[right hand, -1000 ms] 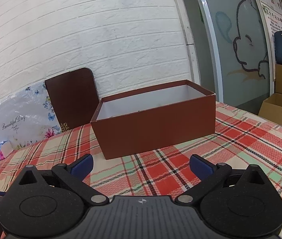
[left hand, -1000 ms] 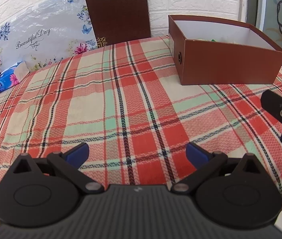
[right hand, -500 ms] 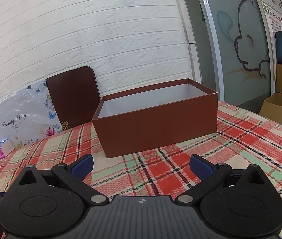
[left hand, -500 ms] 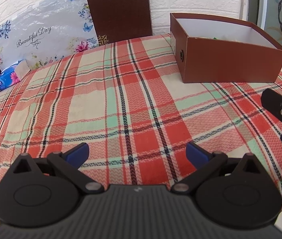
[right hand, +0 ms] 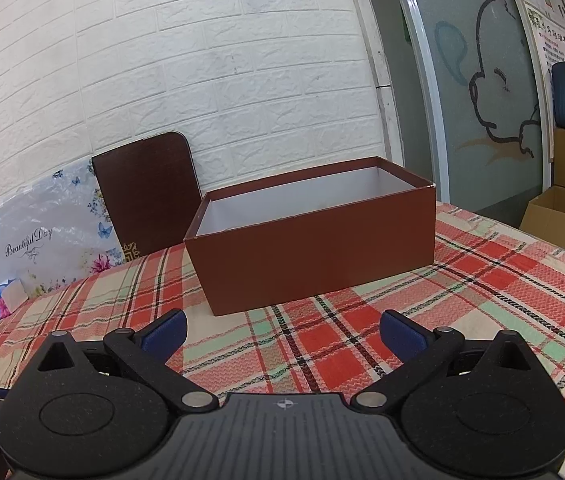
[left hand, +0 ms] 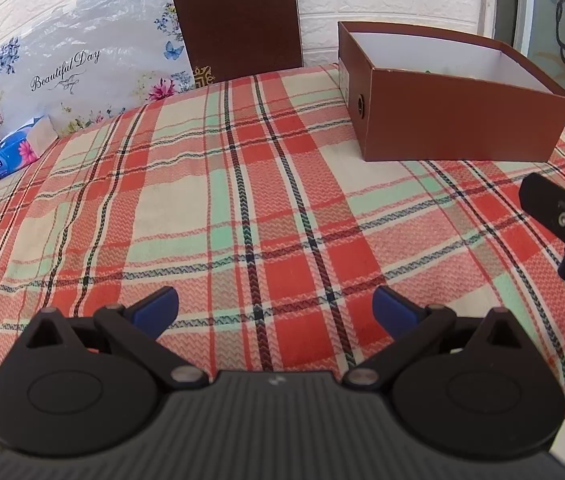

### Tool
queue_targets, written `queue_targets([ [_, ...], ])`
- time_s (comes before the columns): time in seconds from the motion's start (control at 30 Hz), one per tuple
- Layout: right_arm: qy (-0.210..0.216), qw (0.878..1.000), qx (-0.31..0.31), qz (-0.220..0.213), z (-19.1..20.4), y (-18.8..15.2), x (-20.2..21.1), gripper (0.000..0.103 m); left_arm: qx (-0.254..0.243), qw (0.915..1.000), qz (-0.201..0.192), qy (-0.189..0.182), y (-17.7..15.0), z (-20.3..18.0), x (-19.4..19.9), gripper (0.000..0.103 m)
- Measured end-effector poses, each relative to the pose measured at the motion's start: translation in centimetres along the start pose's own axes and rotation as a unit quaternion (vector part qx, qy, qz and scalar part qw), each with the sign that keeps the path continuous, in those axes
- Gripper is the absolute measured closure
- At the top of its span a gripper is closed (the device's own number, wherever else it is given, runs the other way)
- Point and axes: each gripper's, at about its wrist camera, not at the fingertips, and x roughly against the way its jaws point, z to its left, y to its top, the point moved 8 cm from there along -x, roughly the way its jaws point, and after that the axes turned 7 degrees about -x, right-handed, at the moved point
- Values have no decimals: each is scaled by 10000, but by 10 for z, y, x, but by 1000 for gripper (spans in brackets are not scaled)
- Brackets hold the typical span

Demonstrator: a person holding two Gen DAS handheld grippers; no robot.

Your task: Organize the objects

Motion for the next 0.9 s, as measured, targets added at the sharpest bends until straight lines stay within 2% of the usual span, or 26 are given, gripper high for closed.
queue_targets([
  [0.9, -23, 10000, 88, 28, 1, -2, -2, 1, 31, 10000, 24, -60, -1, 2, -2, 0],
])
